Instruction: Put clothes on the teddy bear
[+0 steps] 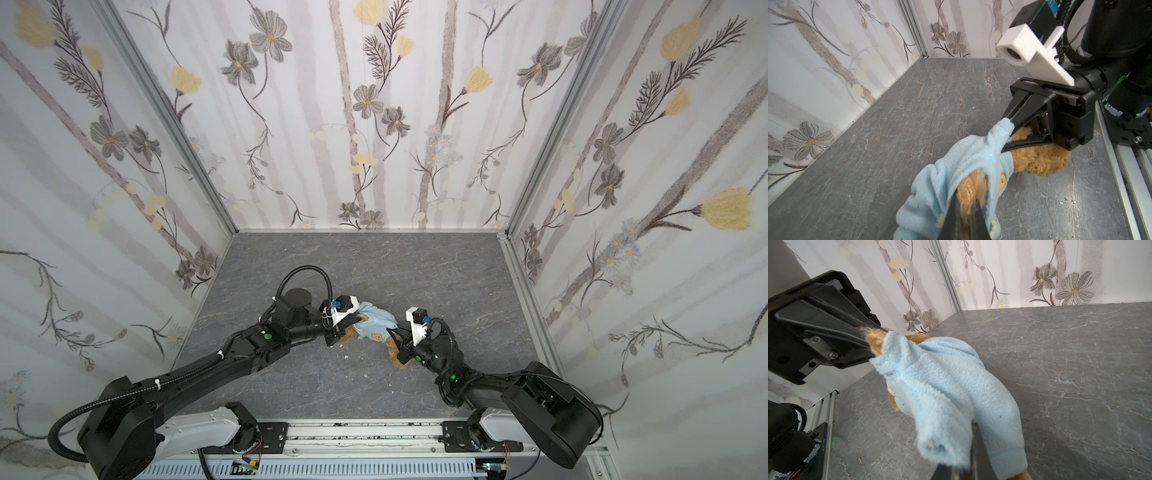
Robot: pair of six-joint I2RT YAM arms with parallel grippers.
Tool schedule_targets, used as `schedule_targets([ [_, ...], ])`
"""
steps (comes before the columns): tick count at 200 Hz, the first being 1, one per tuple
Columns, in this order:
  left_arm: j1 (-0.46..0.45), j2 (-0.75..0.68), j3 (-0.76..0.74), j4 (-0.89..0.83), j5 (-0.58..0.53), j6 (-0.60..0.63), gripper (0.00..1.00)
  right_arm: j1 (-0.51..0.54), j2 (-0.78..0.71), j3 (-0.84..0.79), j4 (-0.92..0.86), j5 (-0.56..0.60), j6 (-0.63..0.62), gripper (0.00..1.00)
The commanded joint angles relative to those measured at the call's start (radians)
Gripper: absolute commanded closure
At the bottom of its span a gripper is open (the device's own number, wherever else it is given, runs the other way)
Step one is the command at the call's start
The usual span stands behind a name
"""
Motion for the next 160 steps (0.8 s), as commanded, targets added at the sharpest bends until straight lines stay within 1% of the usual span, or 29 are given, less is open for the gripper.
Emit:
schedule_targets([
  [1, 0.012, -0.035, -0.022, 0.174, 0.075, -0.173, 1.00, 0.000, 0.010, 0.013, -0.065, 0.084, 0.001, 1.00],
  [12, 0.016, -0.043, -0.027, 0.193, 0.118, -0.220, 1.00, 0.000, 0.010, 0.020, -0.074, 0.086, -0.012, 1.00],
  [21, 0.018, -0.050, -0.025, 0.194, 0.127, -0.241, 1.00, 0.000, 0.012, 0.030, -0.087, 0.084, -0.027, 1.00],
  [42, 0.024, -0.061, -0.024, 0.194, 0.163, -0.257, 1.00, 0.001, 0.007, 0.049, -0.125, 0.078, -0.058, 1.00],
  [60, 0.023, -0.058, -0.023, 0.194, 0.240, -0.260, 1.00, -0.002, -0.002, 0.065, -0.153, 0.068, -0.074, 1.00],
  [70, 0.020, -0.053, -0.027, 0.190, 0.301, -0.247, 1.00, -0.004, -0.003, 0.085, -0.185, 0.055, -0.084, 1.00],
  [83, 0.006, -0.049, -0.027, 0.173, 0.349, -0.222, 1.00, -0.010, 0.003, 0.116, -0.233, 0.030, -0.095, 1.00],
  [102, -0.032, -0.042, -0.006, 0.074, 0.341, -0.118, 1.00, -0.025, 0.020, 0.148, -0.289, 0.005, -0.100, 1.00],
  [107, -0.042, -0.035, 0.006, 0.028, 0.330, -0.080, 1.00, -0.028, 0.021, 0.154, -0.299, 0.000, -0.102, 1.00],
  [115, -0.062, -0.027, 0.024, -0.032, 0.281, -0.028, 1.00, -0.031, 0.025, 0.165, -0.321, -0.002, -0.103, 1.00],
  [127, -0.072, -0.022, 0.027, -0.072, 0.203, 0.025, 1.00, -0.033, 0.026, 0.179, -0.351, -0.010, -0.108, 1.00],
  [143, -0.072, -0.018, 0.020, -0.073, 0.017, 0.061, 1.00, -0.034, 0.017, 0.179, -0.366, -0.019, -0.111, 1.00],
  [155, -0.075, -0.008, 0.020, -0.073, -0.151, 0.091, 1.00, -0.032, 0.001, 0.170, -0.366, -0.017, -0.107, 1.00],
  [160, -0.079, -0.003, 0.019, -0.077, -0.196, 0.106, 1.00, -0.032, -0.005, 0.167, -0.371, -0.015, -0.105, 1.00],
])
